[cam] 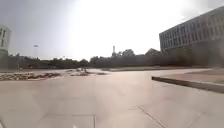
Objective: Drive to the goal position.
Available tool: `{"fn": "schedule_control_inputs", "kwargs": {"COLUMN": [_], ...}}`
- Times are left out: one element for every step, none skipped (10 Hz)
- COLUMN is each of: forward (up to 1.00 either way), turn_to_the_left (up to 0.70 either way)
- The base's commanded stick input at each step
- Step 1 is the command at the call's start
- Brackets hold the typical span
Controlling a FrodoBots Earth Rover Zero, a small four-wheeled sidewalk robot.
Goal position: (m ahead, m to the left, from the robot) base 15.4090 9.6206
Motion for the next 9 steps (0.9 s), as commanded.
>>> {"fn": "schedule_control_inputs", "kwargs": {"forward": [0.7, 0.7, 0.7, 0.7, 0.7, 0.7, 0.7, 0.7, 0.7], "turn_to_the_left": [-0.02, -0.02, -0.02, -0.02, -0.02, -0.02, -0.02, -0.02, -0.02]}}
